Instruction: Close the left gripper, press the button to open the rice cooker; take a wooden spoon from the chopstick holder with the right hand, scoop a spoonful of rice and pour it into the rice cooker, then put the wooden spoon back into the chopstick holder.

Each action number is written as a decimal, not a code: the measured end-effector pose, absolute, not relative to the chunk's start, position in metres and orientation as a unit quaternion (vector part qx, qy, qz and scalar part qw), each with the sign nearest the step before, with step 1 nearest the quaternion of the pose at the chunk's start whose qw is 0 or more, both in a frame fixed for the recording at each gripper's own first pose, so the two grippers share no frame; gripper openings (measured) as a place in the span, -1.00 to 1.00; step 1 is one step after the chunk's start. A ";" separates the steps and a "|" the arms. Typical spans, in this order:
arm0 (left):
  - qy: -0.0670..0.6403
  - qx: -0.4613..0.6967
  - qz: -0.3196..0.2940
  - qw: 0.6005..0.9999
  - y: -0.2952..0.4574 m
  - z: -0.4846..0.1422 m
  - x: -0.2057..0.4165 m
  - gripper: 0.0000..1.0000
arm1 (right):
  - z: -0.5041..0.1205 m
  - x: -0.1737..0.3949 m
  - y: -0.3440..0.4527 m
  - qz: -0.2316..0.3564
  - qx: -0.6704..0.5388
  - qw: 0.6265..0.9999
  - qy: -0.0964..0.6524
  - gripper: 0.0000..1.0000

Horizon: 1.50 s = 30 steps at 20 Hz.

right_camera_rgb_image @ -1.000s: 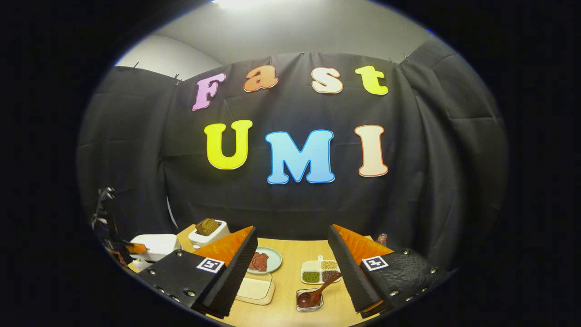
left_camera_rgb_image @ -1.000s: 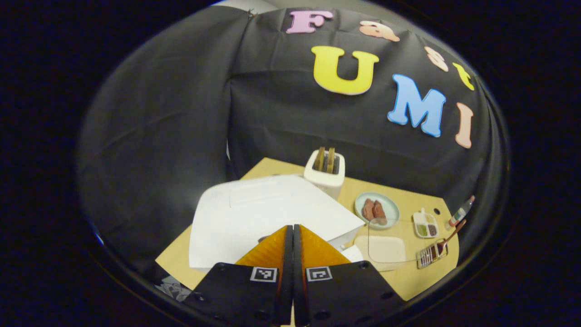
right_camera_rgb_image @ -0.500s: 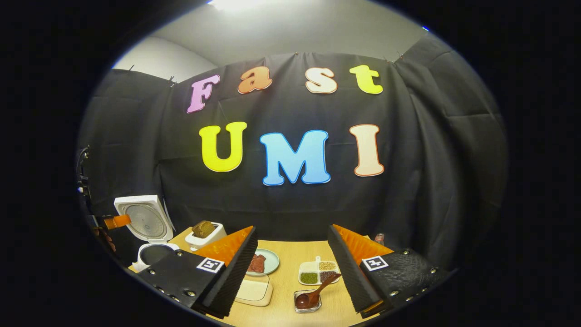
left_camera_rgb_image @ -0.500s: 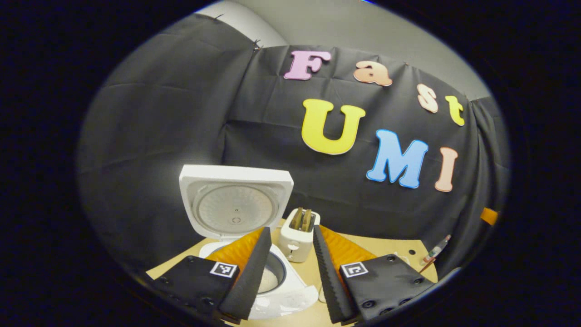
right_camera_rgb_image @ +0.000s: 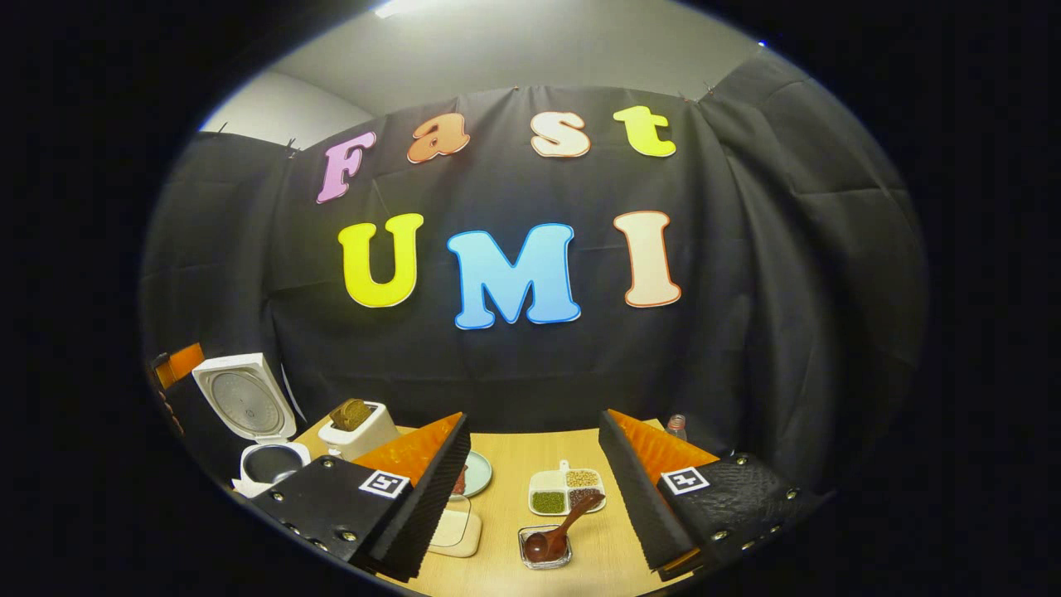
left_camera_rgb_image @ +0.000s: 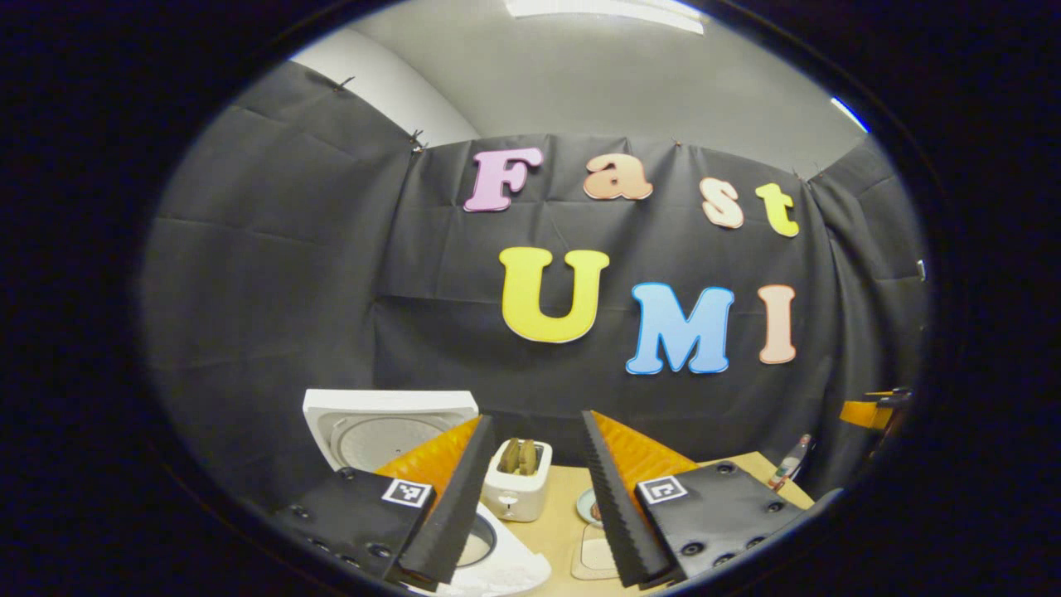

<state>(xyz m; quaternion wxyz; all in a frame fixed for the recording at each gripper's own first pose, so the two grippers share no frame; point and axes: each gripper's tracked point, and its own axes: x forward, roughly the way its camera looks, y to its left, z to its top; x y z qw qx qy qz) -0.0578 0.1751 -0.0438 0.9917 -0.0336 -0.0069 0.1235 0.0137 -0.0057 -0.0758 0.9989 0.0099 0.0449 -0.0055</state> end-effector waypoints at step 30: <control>0.038 -0.001 0.172 0.984 0.122 -0.075 -0.073 0.92 | -0.336 0.131 -0.062 0.027 0.122 0.960 0.252 0.50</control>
